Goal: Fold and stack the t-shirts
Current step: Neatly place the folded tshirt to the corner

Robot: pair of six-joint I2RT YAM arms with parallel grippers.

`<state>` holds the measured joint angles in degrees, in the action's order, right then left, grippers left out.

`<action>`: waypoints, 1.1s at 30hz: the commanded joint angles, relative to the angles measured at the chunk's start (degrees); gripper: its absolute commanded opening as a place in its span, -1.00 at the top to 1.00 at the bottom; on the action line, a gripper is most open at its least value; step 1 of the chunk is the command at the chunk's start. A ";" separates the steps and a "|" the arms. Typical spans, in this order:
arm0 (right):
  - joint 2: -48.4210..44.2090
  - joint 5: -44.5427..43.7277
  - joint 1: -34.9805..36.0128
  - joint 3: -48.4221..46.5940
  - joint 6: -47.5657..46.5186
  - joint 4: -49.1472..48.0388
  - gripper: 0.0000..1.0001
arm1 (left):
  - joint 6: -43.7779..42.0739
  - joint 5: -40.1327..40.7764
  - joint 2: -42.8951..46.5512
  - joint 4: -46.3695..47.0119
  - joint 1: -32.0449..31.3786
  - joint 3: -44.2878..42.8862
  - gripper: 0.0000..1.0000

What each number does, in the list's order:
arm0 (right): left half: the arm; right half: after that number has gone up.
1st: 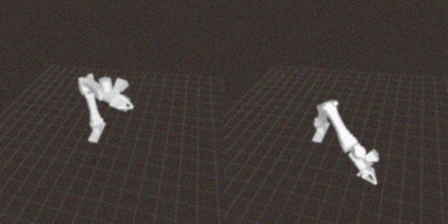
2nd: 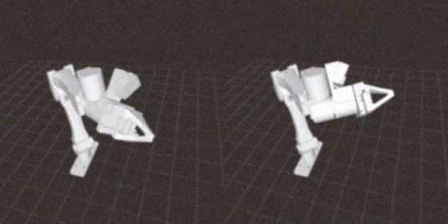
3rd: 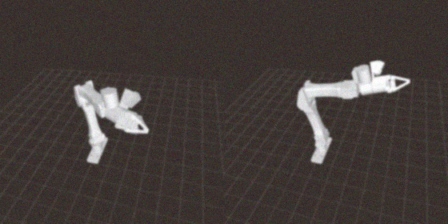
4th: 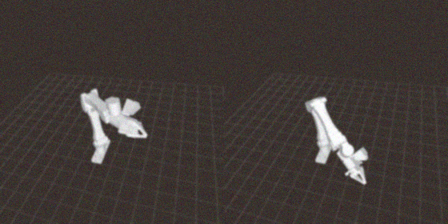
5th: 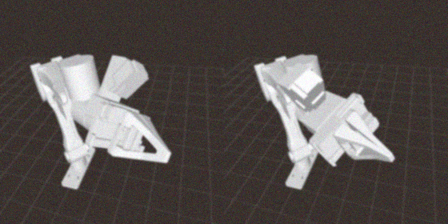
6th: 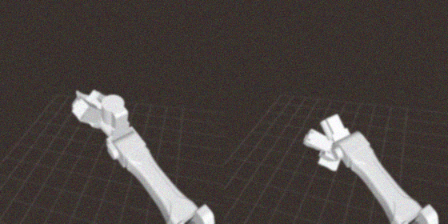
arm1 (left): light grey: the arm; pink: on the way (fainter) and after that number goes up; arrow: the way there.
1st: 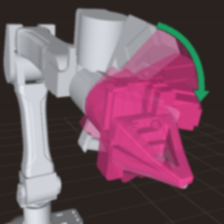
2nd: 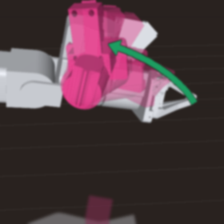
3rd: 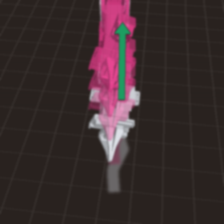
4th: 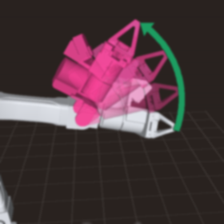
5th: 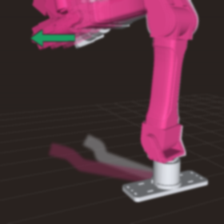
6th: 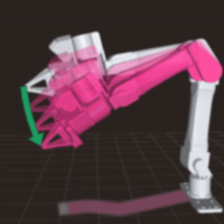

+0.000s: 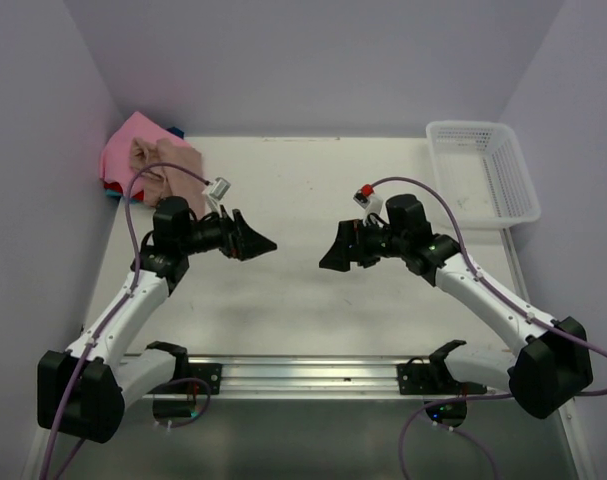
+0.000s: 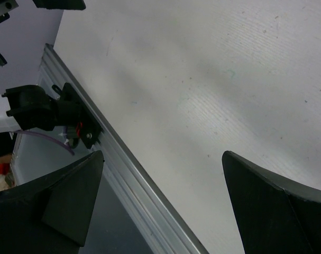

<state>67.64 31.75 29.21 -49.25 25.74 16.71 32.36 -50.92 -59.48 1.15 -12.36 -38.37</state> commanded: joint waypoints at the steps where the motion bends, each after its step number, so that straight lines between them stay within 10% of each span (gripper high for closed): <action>1: 0.04 -0.90 0.14 -2.08 -1.30 -1.41 -0.98 | -5.72 8.96 -1.42 -7.37 -0.30 -6.70 -1.00; 7: -0.23 -1.51 0.14 -1.19 -2.62 -0.80 -0.98 | -6.94 14.68 -2.13 -8.08 -0.21 -8.82 -1.00; 18: 3.64 0.94 0.06 -0.67 -2.45 -4.31 -0.98 | -9.33 66.25 -26.01 -19.42 8.31 -28.15 -1.00; 26: 5.31 2.09 0.14 1.17 -2.36 -5.63 -0.98 | -9.94 74.99 -49.91 -31.46 15.26 -56.00 -1.00; 33: 6.19 2.18 0.06 2.06 -2.09 -6.86 -0.98 | -14.25 79.84 -53.10 -32.53 15.61 -65.52 -1.00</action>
<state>73.19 32.67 29.21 -47.35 23.59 12.78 21.34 24.99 -113.06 -30.46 3.29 -99.26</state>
